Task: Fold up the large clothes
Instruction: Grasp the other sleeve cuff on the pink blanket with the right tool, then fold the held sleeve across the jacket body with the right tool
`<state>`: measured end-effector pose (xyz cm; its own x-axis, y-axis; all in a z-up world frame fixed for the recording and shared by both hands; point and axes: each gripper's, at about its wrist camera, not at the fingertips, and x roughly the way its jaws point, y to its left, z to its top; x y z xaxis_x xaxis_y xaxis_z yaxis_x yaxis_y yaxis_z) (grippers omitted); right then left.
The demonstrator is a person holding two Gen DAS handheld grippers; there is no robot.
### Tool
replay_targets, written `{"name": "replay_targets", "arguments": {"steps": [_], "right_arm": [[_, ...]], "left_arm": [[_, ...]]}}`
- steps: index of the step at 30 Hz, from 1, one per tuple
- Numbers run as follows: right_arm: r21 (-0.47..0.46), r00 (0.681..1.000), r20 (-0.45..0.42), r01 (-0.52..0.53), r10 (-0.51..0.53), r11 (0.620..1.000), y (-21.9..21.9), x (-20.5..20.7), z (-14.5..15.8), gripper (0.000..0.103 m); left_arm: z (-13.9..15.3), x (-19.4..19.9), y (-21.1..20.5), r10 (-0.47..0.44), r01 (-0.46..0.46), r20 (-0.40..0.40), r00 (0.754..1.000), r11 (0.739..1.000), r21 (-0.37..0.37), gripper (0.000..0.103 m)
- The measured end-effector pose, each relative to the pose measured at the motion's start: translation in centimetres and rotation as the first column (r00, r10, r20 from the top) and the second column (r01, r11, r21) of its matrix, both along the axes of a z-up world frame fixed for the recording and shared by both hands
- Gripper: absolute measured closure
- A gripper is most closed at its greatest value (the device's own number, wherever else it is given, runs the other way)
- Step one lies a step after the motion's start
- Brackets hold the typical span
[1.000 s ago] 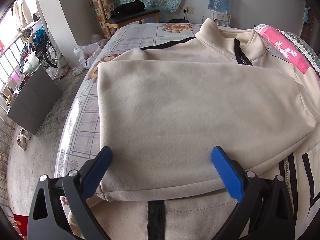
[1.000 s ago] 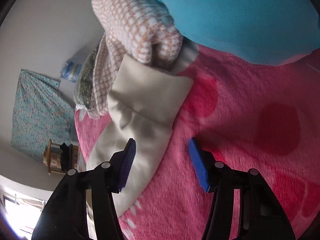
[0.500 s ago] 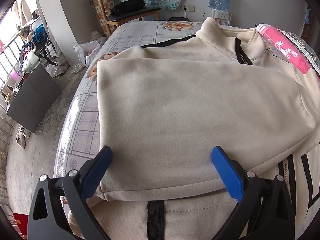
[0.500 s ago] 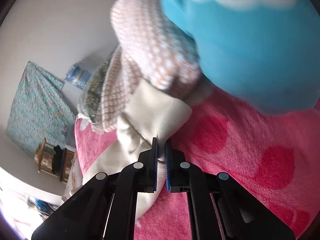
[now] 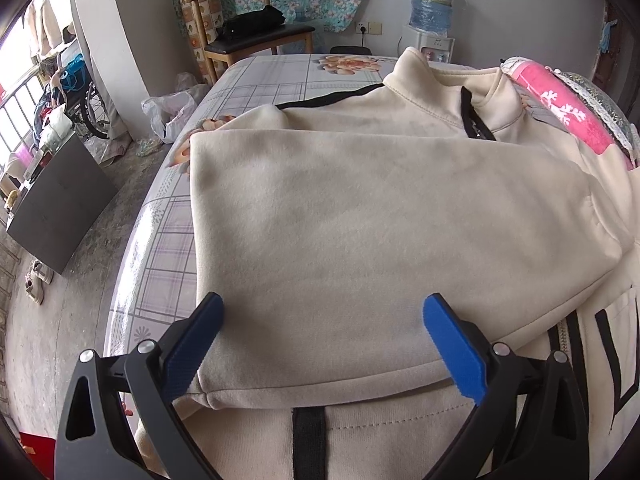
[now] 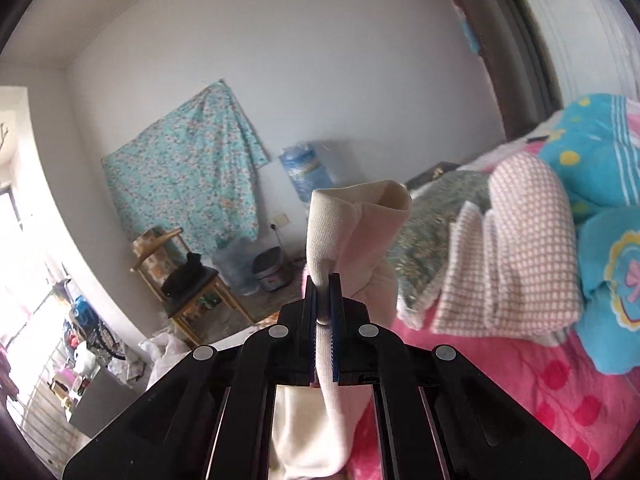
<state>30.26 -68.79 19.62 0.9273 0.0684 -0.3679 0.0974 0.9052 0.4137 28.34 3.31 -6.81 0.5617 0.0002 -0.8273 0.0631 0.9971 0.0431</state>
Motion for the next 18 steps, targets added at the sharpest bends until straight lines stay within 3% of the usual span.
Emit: {"name": "replay_targets", "arguments": {"steps": [7,10,15,18], "right_arm": [[-0.092,0.977,0.063,-0.195,0.202,0.976,10.1,3.1,2.7,0.1],[-0.129,0.957,0.061,-0.276,0.285,0.953,15.0,4.7,2.4,0.1],[-0.155,0.902,0.028,-0.421,0.43,0.894,23.2,6.4,0.6,0.1],[-0.137,0.853,-0.016,-0.518,0.521,0.844,28.6,7.0,-1.8,0.1]], "left_arm": [[3.0,-1.9,0.4,-0.057,0.062,0.078,0.995,0.996,-0.07,0.013],[3.7,-2.8,1.1,-0.071,0.08,0.08,0.994,0.99,-0.113,0.023],[4.0,-4.2,3.1,-0.075,0.081,0.04,0.996,0.977,-0.199,0.05],[4.1,-5.0,4.7,-0.065,0.069,0.023,0.998,0.965,-0.252,0.056]]}}
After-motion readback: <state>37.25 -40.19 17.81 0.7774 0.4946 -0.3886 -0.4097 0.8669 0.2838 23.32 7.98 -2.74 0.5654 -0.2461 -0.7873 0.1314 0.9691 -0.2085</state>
